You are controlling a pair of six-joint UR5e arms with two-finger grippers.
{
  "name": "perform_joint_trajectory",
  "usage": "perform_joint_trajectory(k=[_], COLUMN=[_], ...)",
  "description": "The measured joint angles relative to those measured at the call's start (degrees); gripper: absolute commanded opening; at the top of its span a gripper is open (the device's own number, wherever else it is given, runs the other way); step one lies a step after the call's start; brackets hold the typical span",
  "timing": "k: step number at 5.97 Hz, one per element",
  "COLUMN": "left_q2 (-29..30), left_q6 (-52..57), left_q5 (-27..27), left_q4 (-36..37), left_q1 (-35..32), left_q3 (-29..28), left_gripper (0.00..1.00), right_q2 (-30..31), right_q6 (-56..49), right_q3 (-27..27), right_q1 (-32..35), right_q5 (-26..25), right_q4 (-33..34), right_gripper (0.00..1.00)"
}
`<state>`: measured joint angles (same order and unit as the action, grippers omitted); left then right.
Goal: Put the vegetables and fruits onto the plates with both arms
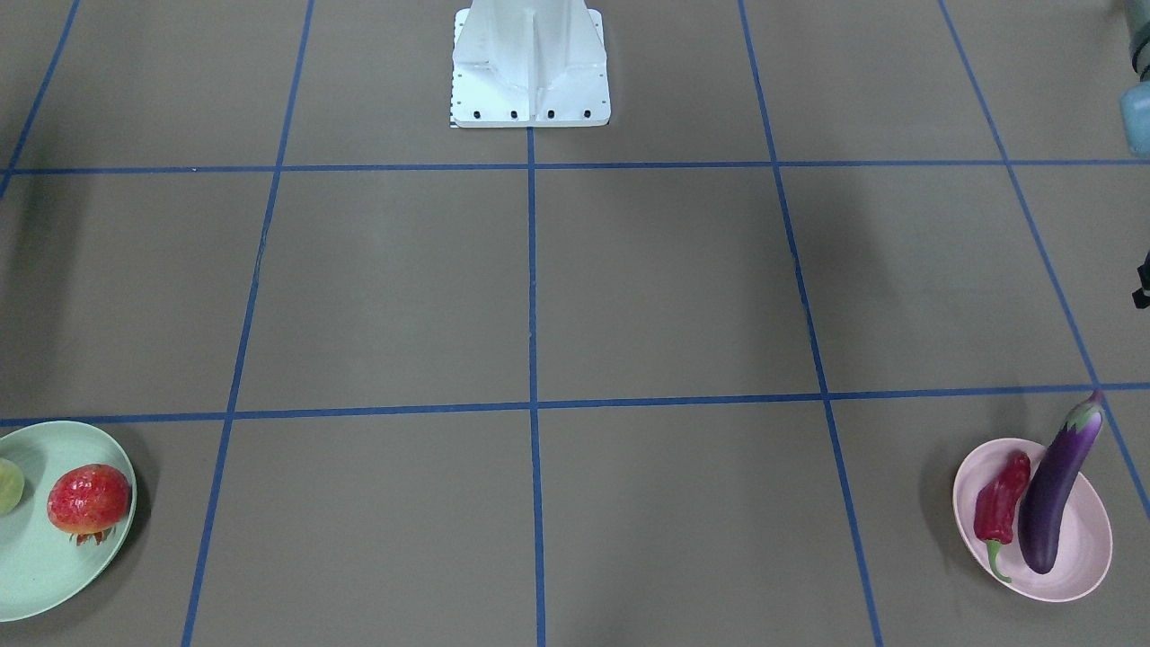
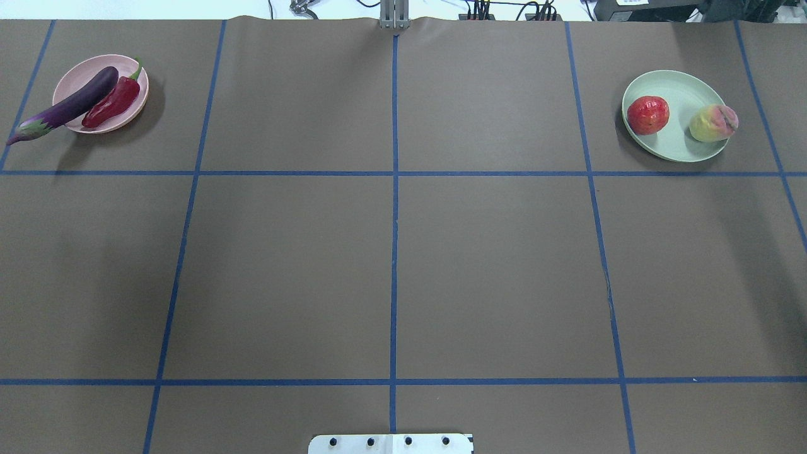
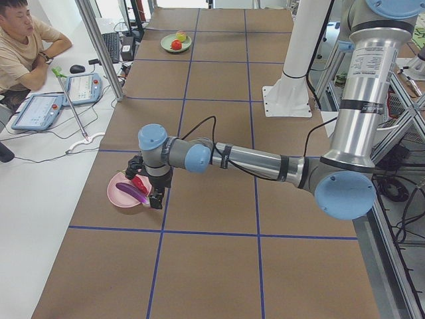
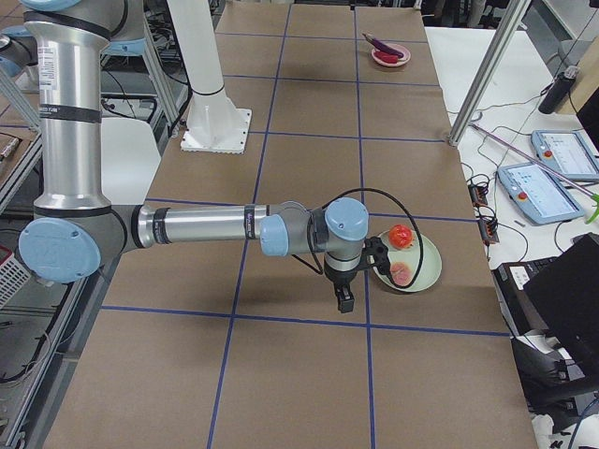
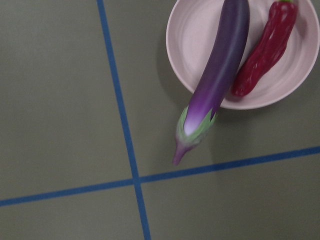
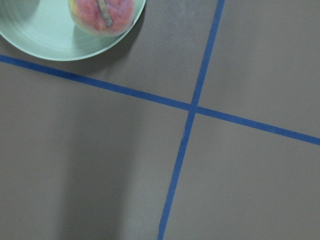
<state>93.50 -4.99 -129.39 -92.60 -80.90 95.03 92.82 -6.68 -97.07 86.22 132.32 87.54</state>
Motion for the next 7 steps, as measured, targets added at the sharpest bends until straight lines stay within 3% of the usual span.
perform_joint_trajectory(k=[3, 7], left_q2=[-11.95, -16.21], left_q6=[0.16, 14.75], left_q5=[-12.08, -10.85], left_q4=[-0.21, 0.05], left_q1=[-7.07, -11.44], left_q3=[7.08, 8.43], left_gripper=[1.00, 1.00], right_q2=[0.16, 0.24], right_q6=[0.08, 0.09], right_q3=[-0.13, -0.13], right_q1=[0.00, 0.00], right_q5=[0.13, 0.13], right_q4=[0.00, 0.00], right_gripper=[1.00, 1.00])
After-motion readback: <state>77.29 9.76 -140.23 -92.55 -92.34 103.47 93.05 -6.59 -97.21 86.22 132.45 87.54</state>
